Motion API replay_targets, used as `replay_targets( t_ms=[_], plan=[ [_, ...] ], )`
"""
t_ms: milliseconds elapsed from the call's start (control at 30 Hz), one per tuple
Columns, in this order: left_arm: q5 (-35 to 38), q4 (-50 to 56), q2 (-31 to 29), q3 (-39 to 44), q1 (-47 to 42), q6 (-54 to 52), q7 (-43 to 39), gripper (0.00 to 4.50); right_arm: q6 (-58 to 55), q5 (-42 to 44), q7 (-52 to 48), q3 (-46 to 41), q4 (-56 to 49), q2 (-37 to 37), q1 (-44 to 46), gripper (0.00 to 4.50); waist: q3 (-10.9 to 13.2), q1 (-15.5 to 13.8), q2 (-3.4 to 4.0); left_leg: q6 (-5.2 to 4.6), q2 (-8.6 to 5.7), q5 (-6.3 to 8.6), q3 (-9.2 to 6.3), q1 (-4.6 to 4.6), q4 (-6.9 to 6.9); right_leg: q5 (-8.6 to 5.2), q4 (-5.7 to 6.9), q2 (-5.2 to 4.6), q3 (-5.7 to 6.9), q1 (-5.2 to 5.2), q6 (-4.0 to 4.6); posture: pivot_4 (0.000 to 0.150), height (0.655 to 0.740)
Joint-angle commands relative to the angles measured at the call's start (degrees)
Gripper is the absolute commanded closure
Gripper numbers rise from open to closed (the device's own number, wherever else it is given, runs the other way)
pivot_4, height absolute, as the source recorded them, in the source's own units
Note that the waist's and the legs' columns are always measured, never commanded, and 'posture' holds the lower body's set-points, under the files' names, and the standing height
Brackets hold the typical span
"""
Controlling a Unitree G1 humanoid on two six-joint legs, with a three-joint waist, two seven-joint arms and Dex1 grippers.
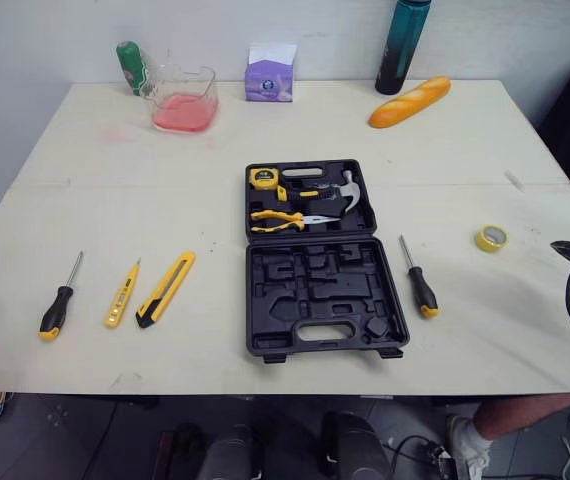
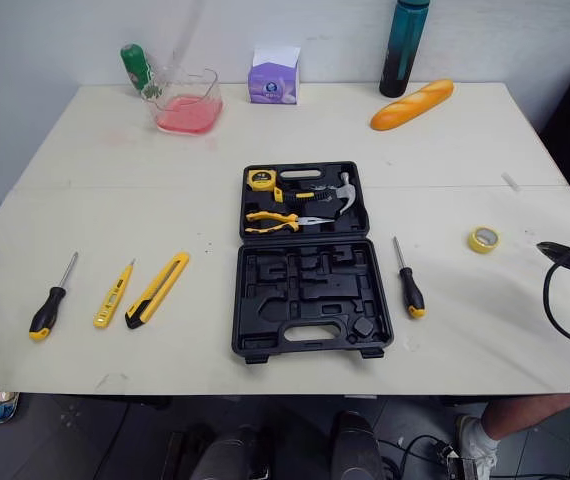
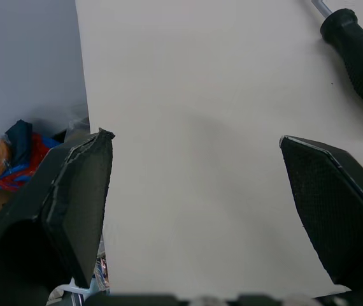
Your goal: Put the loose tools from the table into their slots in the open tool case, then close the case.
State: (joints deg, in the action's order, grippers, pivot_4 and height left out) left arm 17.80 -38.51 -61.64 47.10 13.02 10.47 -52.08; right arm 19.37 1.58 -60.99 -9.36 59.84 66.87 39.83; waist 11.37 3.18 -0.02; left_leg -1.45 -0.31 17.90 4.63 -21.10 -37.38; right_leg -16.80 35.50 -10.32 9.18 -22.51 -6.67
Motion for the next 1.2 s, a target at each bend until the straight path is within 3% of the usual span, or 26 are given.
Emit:
replay_targets(
  t_ms=[33, 533, 700, 933, 1200],
  plan=[
    [0.76, 1.22, -0.2, 1.33, 0.41, 0.3, 0.33, 0.09, -0.78, 1.41, 0.0, -1.09, -2.38, 0.27, 0.01, 0.0, 0.0, 0.0, 0.0, 0.0, 0.0, 0.0, 0.0, 0.0, 0.0, 0.0, 0.0, 0.0, 0.0, 0.0, 0.0, 0.15, 0.74],
    [1.53, 4.51, 0.43, 1.37, 1.09, -0.8, -0.64, 0.09, -2.39, 3.2, -2.28, -1.39, -6.13, -0.49, -2.36, 0.0, 0.0, -0.01, 0.0, 0.0, 0.0, 0.01, 0.01, 0.0, -0.02, 0.0, 0.01, 0.01, 0.0, 0.0, 0.0, 0.15, 0.74],
    [2.6, 12.93, 2.0, 0.85, 1.08, -4.29, -0.51, 0.09, -4.8, 5.35, -4.65, -1.71, -10.48, -1.48, -2.53, 0.0, 0.0, -0.07, 0.0, -0.02, 0.0, 0.02, 0.01, 0.01, -0.06, 0.0, 0.03, 0.0, -0.03, 0.0, 0.0, 0.15, 0.74],
    [6.09, 32.76, 4.73, -3.16, 2.46, -14.81, -2.06, 0.09, -14.88, 10.32, -7.68, -0.92, -24.57, -6.35, -4.68, 0.0, -0.02, -0.27, -0.03, 0.0, 0.04, 0.04, 0.0, -0.02, -0.13, 0.01, 0.04, 0.02, -0.04, 0.02, 0.0, 0.15, 0.74],
    [7.34, 46.95, 7.0, -10.77, -2.21, -23.56, 1.01, 0.09, -20.41, 11.45, -8.69, 1.72, -34.42, -11.71, -5.1, 0.0, -0.02, -1.47, -0.03, -0.02, 0.07, 0.14, -0.02, -0.08, -0.46, 0.01, 0.12, 0.08, -0.07, 0.06, 0.0, 0.15, 0.74]
  ],
)
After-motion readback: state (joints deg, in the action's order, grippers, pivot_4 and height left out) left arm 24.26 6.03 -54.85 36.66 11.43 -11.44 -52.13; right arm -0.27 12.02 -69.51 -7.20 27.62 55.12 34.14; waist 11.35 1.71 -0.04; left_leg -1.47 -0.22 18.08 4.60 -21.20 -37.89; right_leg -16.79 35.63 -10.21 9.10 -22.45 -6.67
